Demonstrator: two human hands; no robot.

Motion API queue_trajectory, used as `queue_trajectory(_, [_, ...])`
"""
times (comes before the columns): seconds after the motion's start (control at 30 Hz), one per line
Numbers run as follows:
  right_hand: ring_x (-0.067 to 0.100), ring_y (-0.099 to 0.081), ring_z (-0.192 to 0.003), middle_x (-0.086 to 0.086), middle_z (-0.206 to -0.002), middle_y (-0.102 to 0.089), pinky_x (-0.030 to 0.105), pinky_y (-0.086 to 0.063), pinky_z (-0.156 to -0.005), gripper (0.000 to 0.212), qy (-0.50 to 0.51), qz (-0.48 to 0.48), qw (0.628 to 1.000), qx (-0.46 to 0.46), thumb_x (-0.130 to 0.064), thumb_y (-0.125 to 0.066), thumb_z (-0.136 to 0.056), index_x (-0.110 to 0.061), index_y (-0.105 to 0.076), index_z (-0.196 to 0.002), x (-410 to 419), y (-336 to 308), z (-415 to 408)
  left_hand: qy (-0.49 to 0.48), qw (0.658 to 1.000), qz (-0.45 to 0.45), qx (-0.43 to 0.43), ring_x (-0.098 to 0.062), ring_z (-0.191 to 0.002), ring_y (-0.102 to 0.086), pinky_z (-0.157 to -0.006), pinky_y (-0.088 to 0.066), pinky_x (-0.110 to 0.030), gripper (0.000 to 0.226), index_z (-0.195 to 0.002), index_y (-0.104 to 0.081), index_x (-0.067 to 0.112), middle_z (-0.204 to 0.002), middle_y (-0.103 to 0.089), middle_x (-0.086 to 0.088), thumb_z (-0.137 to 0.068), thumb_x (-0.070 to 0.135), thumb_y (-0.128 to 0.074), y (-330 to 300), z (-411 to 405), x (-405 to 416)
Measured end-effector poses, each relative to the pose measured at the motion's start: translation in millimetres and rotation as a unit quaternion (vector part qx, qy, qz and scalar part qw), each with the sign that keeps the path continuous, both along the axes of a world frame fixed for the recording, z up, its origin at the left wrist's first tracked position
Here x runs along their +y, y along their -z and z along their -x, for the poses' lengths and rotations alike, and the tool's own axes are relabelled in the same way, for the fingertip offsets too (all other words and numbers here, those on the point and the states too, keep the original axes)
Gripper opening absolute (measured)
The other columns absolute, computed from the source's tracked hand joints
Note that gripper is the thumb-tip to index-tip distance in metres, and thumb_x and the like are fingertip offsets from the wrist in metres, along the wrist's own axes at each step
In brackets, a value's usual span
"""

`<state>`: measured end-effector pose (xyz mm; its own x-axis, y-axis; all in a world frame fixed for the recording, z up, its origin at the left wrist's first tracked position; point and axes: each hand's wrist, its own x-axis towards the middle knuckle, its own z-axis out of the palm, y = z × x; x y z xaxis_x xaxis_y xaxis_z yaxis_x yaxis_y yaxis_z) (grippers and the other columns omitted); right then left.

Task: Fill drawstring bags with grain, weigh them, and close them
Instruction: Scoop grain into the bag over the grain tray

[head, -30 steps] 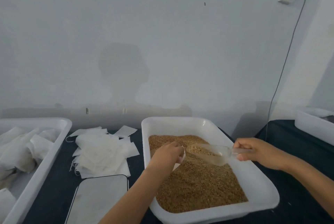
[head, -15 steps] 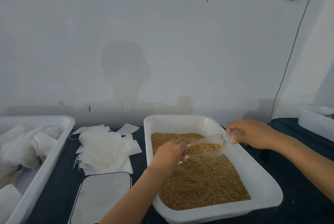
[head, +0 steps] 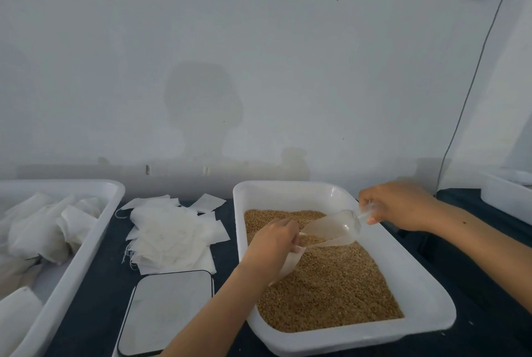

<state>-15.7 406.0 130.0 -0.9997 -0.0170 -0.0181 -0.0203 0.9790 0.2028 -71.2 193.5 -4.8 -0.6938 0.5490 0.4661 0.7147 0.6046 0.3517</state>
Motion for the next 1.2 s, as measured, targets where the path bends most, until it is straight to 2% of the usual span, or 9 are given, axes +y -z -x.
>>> queue_trajectory(0.27, [0.009, -0.055, -0.078, 0.0, -0.088, -0.061, 0.024, -0.042, -0.072, 0.012, 0.066, 0.256, 0.961, -0.086, -0.018, -0.048, -0.097, -0.015, -0.051, -0.086, 11.7, 41.1, -22.9, -0.031, 0.999, -0.039, -0.02, -0.01, -0.074, -0.038, -0.062, -0.027, -0.019, 0.009, -0.093, -0.042, 0.014, -0.085, -0.047, 0.003, -0.096, 0.008, -0.048, -1.1, -2.1, -1.0])
queue_trajectory(0.4, [0.007, -0.044, -0.069, -0.001, -0.085, -0.051, 0.019, -0.034, -0.058, 0.014, 0.102, 0.215, 0.967, -0.094, -0.019, -0.043, -0.099, -0.016, -0.041, -0.086, 4.9, 66.0, -20.5, -0.024, 0.996, -0.07, -0.043, -0.008, -0.076, -0.047, -0.054, -0.031, -0.014, 0.023, -0.089, -0.031, 0.017, -0.075, -0.036, 0.013, -0.095, -0.001, -0.044, 0.0, -2.5, -2.0])
queue_trajectory(0.5, [0.004, -0.04, -0.066, -0.005, -0.082, -0.044, 0.017, -0.031, -0.052, 0.008, 0.118, 0.146, 0.979, -0.081, -0.02, -0.04, -0.101, -0.013, -0.041, -0.105, -4.2, 89.2, -12.1, -0.002, 0.988, -0.117, -0.105, -0.022, -0.09, -0.056, -0.059, -0.033, -0.018, 0.022, -0.086, -0.03, 0.018, -0.086, -0.053, -0.006, -0.097, 0.001, -0.04, -3.3, -2.8, -4.6])
queue_trajectory(0.67, [0.018, -0.053, -0.108, 0.01, -0.13, -0.044, 0.021, -0.042, -0.082, 0.04, 0.126, 0.111, 0.983, -0.068, -0.002, -0.038, -0.097, -0.007, -0.039, -0.136, -20.6, 119.0, -2.6, -0.014, 0.905, -0.344, -0.249, -0.01, -0.057, -0.032, -0.05, -0.029, -0.017, 0.02, -0.08, -0.036, 0.018, -0.069, -0.037, 0.0, -0.099, 0.012, -0.042, -19.3, -3.5, -13.6])
queue_trajectory(0.93, [0.02, -0.046, -0.116, 0.008, -0.133, -0.044, 0.031, -0.04, -0.095, 0.037, 0.093, 0.114, 0.989, -0.002, -0.018, -0.041, -0.098, -0.011, -0.037, -0.134, -45.3, 115.0, -3.9, 0.013, 0.839, -0.482, -0.252, -0.008, -0.055, -0.036, -0.054, -0.032, -0.02, 0.02, -0.077, -0.044, 0.017, -0.063, -0.04, 0.006, -0.096, 0.011, -0.049, -46.7, -12.3, -35.9])
queue_trajectory(1.0, [0.009, -0.051, -0.107, -0.003, -0.123, -0.053, 0.023, -0.041, -0.091, 0.027, 0.021, 0.338, 0.938, 0.075, -0.025, -0.04, -0.1, -0.017, -0.048, -0.125, -64.1, 97.4, -4.3, 0.017, 0.854, -0.475, -0.214, -0.006, -0.058, -0.041, -0.058, -0.034, -0.02, 0.018, -0.078, -0.046, 0.018, -0.064, -0.048, 0.012, -0.094, 0.011, -0.053, -57.4, -16.1, -46.6])
queue_trajectory(1.07, [0.009, -0.059, -0.107, -0.006, -0.114, -0.064, 0.026, -0.046, -0.093, 0.03, -0.034, 0.589, 0.806, 0.049, -0.037, -0.045, -0.094, -0.02, -0.059, -0.114, -92.5, 78.0, -10.1, 0.027, 0.869, -0.461, -0.176, -0.001, -0.06, -0.046, -0.058, -0.035, -0.016, 0.018, -0.078, -0.047, 0.018, -0.067, -0.053, 0.014, -0.092, 0.008, -0.055, -66.5, -21.5, -59.3])
queue_trajectory(1.13, [0.014, -0.065, -0.101, -0.001, -0.105, -0.07, 0.029, -0.052, -0.088, 0.034, -0.077, 0.706, 0.704, 0.007, -0.04, -0.053, -0.085, -0.019, -0.064, -0.109, -119.3, 67.9, -13.4, 0.046, 0.878, -0.453, -0.147, 0.001, -0.064, -0.05, -0.06, -0.038, -0.011, 0.019, -0.079, -0.049, 0.017, -0.073, -0.056, 0.007, -0.09, 0.004, -0.057, -73.2, -28.4, -73.5])
queue_trajectory(1.2, [0.02, -0.066, -0.097, 0.004, -0.101, -0.071, 0.033, -0.055, -0.084, 0.026, -0.087, 0.736, 0.671, 0.02, -0.031, -0.061, -0.084, -0.016, -0.067, -0.106, -147.3, 66.7, -12.7, 0.054, 0.881, -0.454, -0.126, -0.004, -0.07, -0.053, -0.063, -0.041, -0.012, 0.02, -0.078, -0.052, 0.016, -0.077, -0.059, 0.001, -0.088, 0.0, -0.059, -75.5, -35.1, -88.6])
